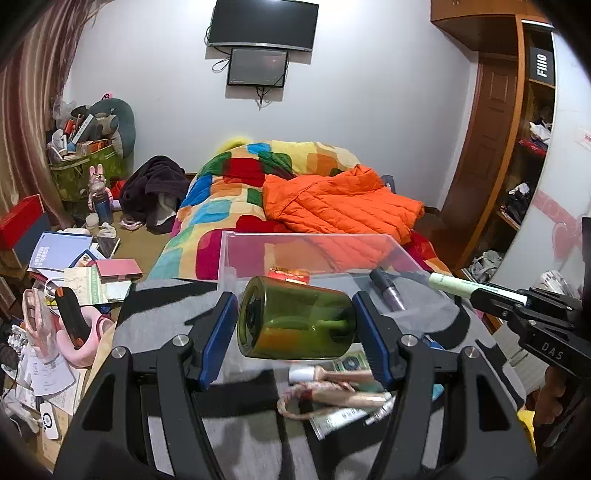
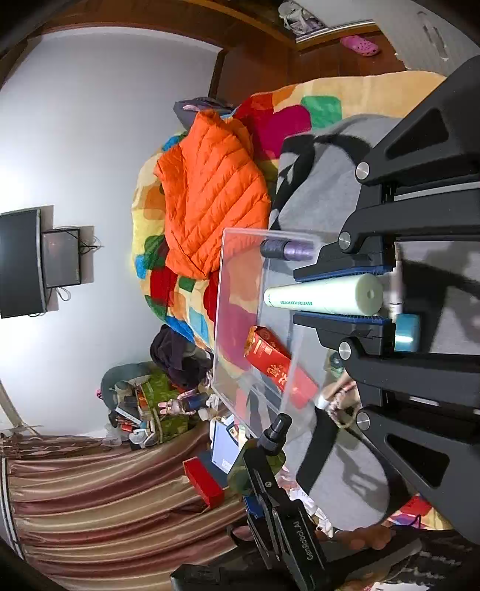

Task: Organize objects
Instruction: 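Release the green bottle into the box while the right tool releases the white tube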

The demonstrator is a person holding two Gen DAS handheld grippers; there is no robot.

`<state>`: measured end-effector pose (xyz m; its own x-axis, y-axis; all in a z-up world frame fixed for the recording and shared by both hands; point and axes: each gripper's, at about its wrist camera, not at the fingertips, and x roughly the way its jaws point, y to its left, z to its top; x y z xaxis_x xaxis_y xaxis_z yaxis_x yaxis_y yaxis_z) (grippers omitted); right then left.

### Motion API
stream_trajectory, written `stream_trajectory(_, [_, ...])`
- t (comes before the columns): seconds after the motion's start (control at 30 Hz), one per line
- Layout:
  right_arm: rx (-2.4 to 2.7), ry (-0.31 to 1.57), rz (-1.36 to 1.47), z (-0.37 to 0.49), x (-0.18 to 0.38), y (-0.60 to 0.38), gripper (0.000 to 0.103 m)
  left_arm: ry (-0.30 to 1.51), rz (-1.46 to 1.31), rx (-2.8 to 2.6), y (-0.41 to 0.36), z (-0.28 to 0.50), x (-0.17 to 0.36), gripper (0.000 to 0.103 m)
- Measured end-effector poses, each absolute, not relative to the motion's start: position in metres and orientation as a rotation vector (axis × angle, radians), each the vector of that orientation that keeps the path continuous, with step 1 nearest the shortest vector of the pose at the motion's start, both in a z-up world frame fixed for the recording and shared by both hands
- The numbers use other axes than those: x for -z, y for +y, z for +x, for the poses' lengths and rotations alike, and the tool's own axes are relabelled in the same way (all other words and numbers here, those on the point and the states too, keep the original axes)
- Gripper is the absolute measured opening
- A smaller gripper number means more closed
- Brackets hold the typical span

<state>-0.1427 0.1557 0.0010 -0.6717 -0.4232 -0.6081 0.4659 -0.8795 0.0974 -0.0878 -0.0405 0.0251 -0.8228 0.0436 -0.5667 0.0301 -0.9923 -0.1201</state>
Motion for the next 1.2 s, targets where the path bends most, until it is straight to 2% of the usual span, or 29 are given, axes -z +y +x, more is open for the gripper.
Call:
stream_trajectory(0.53, [2.316,0.169,1.064,-0.226,0.038,0.100,0.014,-0.224,-1.148,-2.942,-0.051,-0.159,0.005,0.063])
stream_trajectory(1.0, [2.296,0.285,1.124,-0.243,0.058,0.093,0.014,-0.157,-1.277,-2.860,-0.038,-0.176,0.028,0.063])
stream_trajectory(1.1, [2.307,0.295,1.137,-0.244,0.057,0.096,0.020,-0.155,-1.290,-2.844,-0.036,-0.175,0.028,0.064])
stream_trajectory(1.17, [2.317,0.291,1.137,-0.242,0.054,0.101,0.032,-0.157,-1.290,-2.836,-0.035,-0.172,0.027,0.064])
stream_trajectory(1.2, [2.324,0.291,1.132,-0.241,0.052,0.102,0.034,-0.157,-1.285,-2.834,-0.034,-0.169,0.025,0.064])
